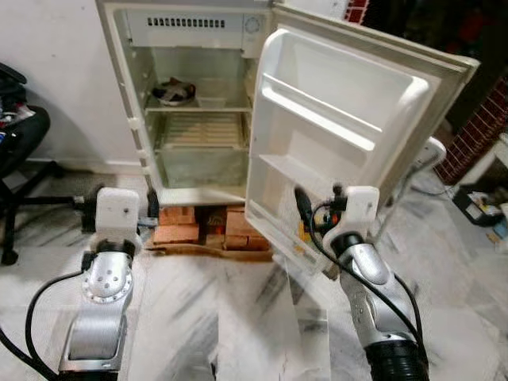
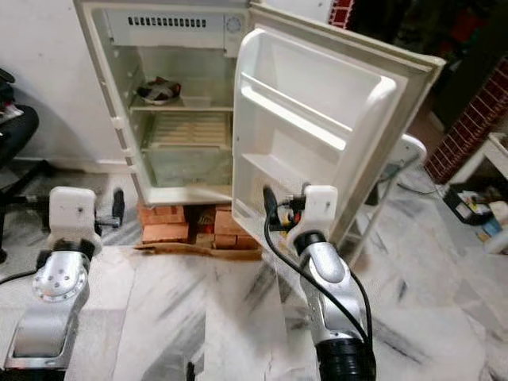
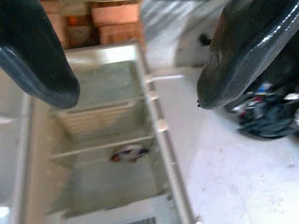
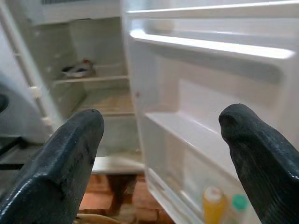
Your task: Restocking fridge
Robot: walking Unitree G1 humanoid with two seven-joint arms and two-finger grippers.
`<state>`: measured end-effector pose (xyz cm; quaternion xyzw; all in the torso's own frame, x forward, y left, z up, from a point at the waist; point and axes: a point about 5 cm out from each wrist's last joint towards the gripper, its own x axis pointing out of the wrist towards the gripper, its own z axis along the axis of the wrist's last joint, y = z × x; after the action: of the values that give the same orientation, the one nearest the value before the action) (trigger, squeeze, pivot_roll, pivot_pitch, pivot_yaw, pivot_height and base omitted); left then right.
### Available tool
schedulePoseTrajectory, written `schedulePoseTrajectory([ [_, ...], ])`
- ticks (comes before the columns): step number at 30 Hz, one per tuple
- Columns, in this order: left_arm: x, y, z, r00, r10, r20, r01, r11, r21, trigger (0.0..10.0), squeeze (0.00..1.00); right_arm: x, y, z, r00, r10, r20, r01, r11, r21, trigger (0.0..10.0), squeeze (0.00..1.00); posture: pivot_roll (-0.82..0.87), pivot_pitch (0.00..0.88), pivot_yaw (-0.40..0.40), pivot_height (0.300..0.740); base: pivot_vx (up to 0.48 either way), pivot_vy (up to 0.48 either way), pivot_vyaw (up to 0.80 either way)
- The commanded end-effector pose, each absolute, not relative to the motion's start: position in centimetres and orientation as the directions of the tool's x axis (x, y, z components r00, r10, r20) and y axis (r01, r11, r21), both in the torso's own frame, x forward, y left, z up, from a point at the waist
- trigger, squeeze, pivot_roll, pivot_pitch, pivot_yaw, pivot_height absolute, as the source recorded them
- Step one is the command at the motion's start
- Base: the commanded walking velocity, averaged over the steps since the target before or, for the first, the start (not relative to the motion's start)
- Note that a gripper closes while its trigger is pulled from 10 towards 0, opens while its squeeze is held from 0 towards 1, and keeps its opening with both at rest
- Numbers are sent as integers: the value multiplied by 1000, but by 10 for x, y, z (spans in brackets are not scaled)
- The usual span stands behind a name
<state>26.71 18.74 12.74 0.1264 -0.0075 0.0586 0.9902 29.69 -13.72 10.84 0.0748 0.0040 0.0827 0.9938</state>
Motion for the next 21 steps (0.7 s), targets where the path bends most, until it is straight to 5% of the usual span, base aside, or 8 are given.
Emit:
schedulePoseTrajectory([
  [1,267,182,127,997,80,22,-83,967,242,10000,0,296,-146,103,993,116,-16,-112,984,141,10000,0,79,30,-35,740,0,0,0],
  [9,265,182,123,999,51,-3,-49,972,231,10000,0,292,-145,97,996,87,-32,-79,977,199,10000,0,83,24,-30,740,0,0,0],
  [21,267,183,125,999,50,1,-49,974,222,10000,0,299,-144,104,993,118,5,-116,967,225,10000,0,85,14,-26,740,22,-403,0],
])
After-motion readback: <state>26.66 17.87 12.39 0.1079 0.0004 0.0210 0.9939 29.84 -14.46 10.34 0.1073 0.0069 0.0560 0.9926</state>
